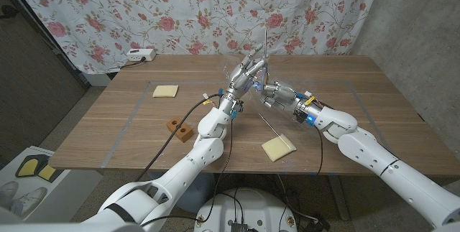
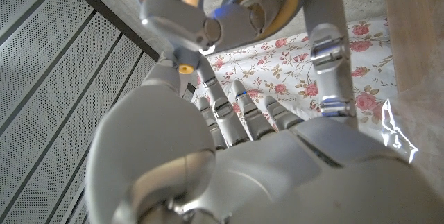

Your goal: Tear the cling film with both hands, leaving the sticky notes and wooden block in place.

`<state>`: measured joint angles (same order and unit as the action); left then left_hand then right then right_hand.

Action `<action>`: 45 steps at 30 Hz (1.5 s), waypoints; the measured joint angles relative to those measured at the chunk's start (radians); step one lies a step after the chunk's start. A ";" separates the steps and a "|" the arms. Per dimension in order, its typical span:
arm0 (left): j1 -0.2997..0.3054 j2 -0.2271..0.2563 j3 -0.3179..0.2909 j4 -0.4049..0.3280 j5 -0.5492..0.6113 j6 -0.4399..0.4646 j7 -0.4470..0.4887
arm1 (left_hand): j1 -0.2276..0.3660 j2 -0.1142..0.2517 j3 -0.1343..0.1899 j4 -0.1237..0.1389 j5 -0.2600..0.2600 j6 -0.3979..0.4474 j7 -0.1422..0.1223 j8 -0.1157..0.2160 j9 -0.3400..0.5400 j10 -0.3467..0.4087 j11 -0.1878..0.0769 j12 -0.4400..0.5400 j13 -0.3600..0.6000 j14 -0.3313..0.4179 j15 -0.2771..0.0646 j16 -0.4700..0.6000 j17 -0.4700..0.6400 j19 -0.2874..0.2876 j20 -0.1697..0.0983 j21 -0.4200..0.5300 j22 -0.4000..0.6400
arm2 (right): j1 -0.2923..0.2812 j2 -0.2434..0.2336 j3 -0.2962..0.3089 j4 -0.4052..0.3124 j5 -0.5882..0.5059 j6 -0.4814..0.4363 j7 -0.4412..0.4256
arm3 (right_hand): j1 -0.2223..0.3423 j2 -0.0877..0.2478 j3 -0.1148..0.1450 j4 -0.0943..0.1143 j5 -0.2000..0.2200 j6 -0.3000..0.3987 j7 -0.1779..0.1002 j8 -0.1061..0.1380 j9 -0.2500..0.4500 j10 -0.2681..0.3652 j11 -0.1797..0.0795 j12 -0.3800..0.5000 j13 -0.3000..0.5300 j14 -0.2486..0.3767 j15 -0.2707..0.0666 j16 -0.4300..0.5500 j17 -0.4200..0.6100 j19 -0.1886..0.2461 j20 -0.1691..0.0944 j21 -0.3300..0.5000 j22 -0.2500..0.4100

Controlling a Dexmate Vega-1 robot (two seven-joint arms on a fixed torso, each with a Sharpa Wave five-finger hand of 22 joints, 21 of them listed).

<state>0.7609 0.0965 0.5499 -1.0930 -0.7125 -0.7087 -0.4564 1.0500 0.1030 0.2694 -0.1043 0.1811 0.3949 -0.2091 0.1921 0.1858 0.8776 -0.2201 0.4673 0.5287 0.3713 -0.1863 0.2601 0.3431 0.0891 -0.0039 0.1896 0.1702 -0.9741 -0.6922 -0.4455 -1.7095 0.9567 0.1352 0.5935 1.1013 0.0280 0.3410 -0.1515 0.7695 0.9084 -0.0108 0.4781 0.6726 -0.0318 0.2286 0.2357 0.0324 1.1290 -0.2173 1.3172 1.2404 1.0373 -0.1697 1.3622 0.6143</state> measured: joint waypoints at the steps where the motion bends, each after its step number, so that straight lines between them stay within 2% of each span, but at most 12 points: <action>1: 0.000 0.001 0.000 0.000 0.000 0.000 0.001 | -0.020 -0.005 -0.005 0.006 0.001 0.000 0.000 0.000 0.000 0.004 -0.004 -0.004 -0.002 0.000 0.000 -0.005 -0.004 0.000 0.000 0.000 0.000 | 0.000 0.000 0.000 0.001 0.004 -0.002 0.005 | 0.000 0.000 0.003 -0.003 0.000 0.005 0.002 0.000 -0.004 -0.004 0.004 -0.003 0.000 0.002 0.002 0.003 0.000 0.000 0.000 0.004 0.000; 7: 0.001 0.009 0.002 -0.003 0.018 -0.006 0.018 | -0.174 -0.061 -0.067 0.030 -0.004 -0.055 -0.011 -0.005 -0.001 -0.152 0.008 -0.099 -0.035 -0.063 0.015 -0.039 -0.028 -0.017 0.045 0.000 0.000 | 0.003 0.006 0.005 0.015 0.029 -0.013 0.040 | 0.000 0.000 0.014 0.000 0.004 0.007 0.004 0.000 -0.005 -0.004 0.004 -0.003 0.000 0.004 0.001 0.018 0.000 0.000 0.000 0.015 0.000; 10: 0.001 0.013 0.004 -0.004 0.027 -0.009 0.024 | -0.264 -0.105 -0.109 0.046 -0.004 -0.087 -0.011 -0.005 -0.005 -0.269 0.046 -0.184 -0.065 -0.106 0.035 -0.039 -0.044 -0.019 0.060 0.000 0.000 | 0.003 0.007 0.008 0.020 0.035 -0.016 0.051 | 0.000 0.000 0.019 -0.003 0.004 0.010 0.007 0.000 -0.005 -0.004 0.004 -0.004 -0.001 0.004 0.001 0.022 0.000 0.000 0.000 0.015 -0.002; 15: 0.001 0.018 0.008 -0.004 0.037 -0.011 0.032 | -0.325 -0.148 -0.146 0.061 0.001 -0.098 -0.010 -0.005 -0.005 -0.340 0.107 -0.230 -0.092 -0.134 0.062 -0.049 -0.060 -0.018 0.072 0.000 0.000 | 0.004 0.007 0.012 0.024 0.043 -0.021 0.065 | 0.000 0.000 0.028 -0.003 0.004 0.010 0.007 0.000 -0.006 -0.037 0.038 -0.004 -0.001 0.004 0.001 0.030 0.000 0.000 0.000 0.027 -0.003; 25: 0.000 0.020 0.010 0.004 0.031 -0.020 0.022 | -0.448 -0.217 -0.237 0.108 0.052 -0.154 -0.011 -0.011 -0.004 -0.473 0.182 -0.272 -0.147 -0.232 0.141 -0.074 -0.090 -0.036 0.115 0.000 0.005 | 0.007 0.015 0.021 0.042 0.067 -0.031 0.097 | -0.007 -0.006 0.049 -0.001 0.008 0.014 0.011 -0.001 -0.017 -0.037 0.038 -0.003 -0.001 0.000 0.005 0.060 0.000 -0.002 -0.002 0.041 -0.008; 29: 0.007 0.020 0.005 0.003 0.024 -0.025 0.018 | -0.462 -0.218 -0.252 0.114 0.063 -0.163 -0.009 -0.011 -0.004 -0.513 0.176 -0.279 -0.158 -0.265 0.150 -0.074 -0.097 -0.041 0.120 0.000 0.005 | 0.007 0.020 0.028 0.049 0.084 -0.038 0.109 | -0.010 -0.004 0.053 0.000 0.008 0.014 0.011 0.000 -0.018 0.024 0.097 -0.003 0.000 0.000 0.005 0.070 0.000 -0.007 0.002 0.047 -0.014; 30: 0.015 0.026 0.000 -0.006 0.023 -0.029 0.023 | -0.462 -0.218 -0.252 0.114 0.066 -0.163 -0.009 -0.011 -0.004 -0.519 0.175 -0.279 -0.161 -0.266 0.153 -0.074 -0.097 -0.041 0.120 0.000 0.005 | 0.007 0.020 0.031 0.050 0.090 -0.040 0.112 | -0.011 -0.002 0.054 -0.001 0.008 0.014 0.012 0.001 -0.018 0.146 0.101 0.058 0.064 0.000 0.005 0.073 0.000 -0.010 0.001 0.047 -0.016; 31: 0.015 0.026 0.000 -0.006 0.023 -0.029 0.023 | -0.467 -0.212 -0.252 0.114 0.067 -0.163 -0.009 -0.011 -0.004 -0.523 0.172 -0.279 -0.162 -0.270 0.156 -0.074 -0.097 -0.042 0.121 0.000 0.005 | 0.007 0.020 0.032 0.050 0.091 -0.040 0.113 | -0.011 -0.002 0.057 -0.001 0.008 0.015 0.013 0.001 -0.018 0.300 0.082 0.192 0.228 0.004 0.009 0.073 0.000 -0.010 0.002 0.047 -0.017; 32: 0.022 0.032 -0.003 -0.011 0.023 -0.027 0.034 | -0.472 -0.216 -0.252 0.114 0.067 -0.163 -0.009 -0.011 -0.004 -0.523 0.172 -0.280 -0.162 -0.270 0.156 -0.074 -0.097 -0.043 0.122 0.000 0.005 | 0.007 0.022 0.035 0.050 0.099 -0.042 0.123 | -0.017 -0.005 0.057 -0.001 0.008 0.016 0.013 0.001 -0.018 0.390 0.030 0.315 0.380 0.004 0.009 0.074 0.000 -0.010 0.002 0.047 -0.017; 37: 0.050 0.059 -0.016 -0.066 0.042 -0.042 0.069 | -0.471 -0.216 -0.256 0.118 0.071 -0.163 -0.009 -0.011 -0.004 -0.528 0.166 -0.280 -0.162 -0.275 0.151 -0.074 -0.098 -0.043 0.122 0.000 0.005 | 0.004 0.024 0.044 0.056 0.121 -0.063 0.127 | -0.021 -0.008 0.065 -0.002 0.008 0.018 0.011 0.002 -0.019 0.420 0.014 0.911 1.095 -0.004 0.008 0.085 0.000 -0.009 0.002 0.051 -0.029; 39: 0.059 0.070 -0.022 -0.084 0.046 -0.045 0.079 | -0.471 -0.216 -0.256 0.118 0.073 -0.163 -0.009 -0.009 -0.004 -0.528 0.166 -0.280 -0.167 -0.283 0.151 -0.074 -0.102 -0.043 0.122 0.000 0.005 | 0.003 0.024 0.045 0.056 0.126 -0.070 0.128 | -0.021 -0.008 0.068 -0.001 0.008 0.018 0.011 0.002 -0.020 0.420 0.014 1.014 1.160 -0.004 0.008 0.089 0.000 -0.009 0.002 0.055 -0.033; 45: 0.086 0.101 -0.034 -0.136 0.065 -0.055 0.119 | -0.471 -0.216 -0.256 0.118 0.078 -0.156 -0.009 -0.006 -0.004 -0.519 0.156 -0.275 -0.167 -0.286 0.151 -0.074 -0.102 -0.047 0.118 0.000 0.005 | 0.002 0.025 0.054 0.057 0.142 -0.092 0.130 | -0.031 -0.007 0.080 0.003 0.008 0.017 0.011 0.002 -0.023 0.423 0.010 1.030 1.165 -0.008 0.009 0.100 0.000 -0.009 0.002 0.055 -0.049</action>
<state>0.8466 0.1976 0.5161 -1.2290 -0.6473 -0.7640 -0.3375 0.5788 -0.1131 0.0134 0.0140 0.2592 0.2394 -0.2180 0.1857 0.1815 0.3591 -0.0637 0.1925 0.3615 0.0853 -0.0358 0.1859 0.2413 0.0426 0.1143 0.1896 0.1749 -0.9723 -0.6673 -0.3913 -1.6521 1.0989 0.0435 0.7233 1.0707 0.0209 0.4212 -0.1488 0.7771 0.9259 0.0003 0.4803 0.6498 0.3914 0.2389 1.2653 1.1978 1.1212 -0.2087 1.4169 1.2407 1.0279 -0.1679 1.4175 0.5649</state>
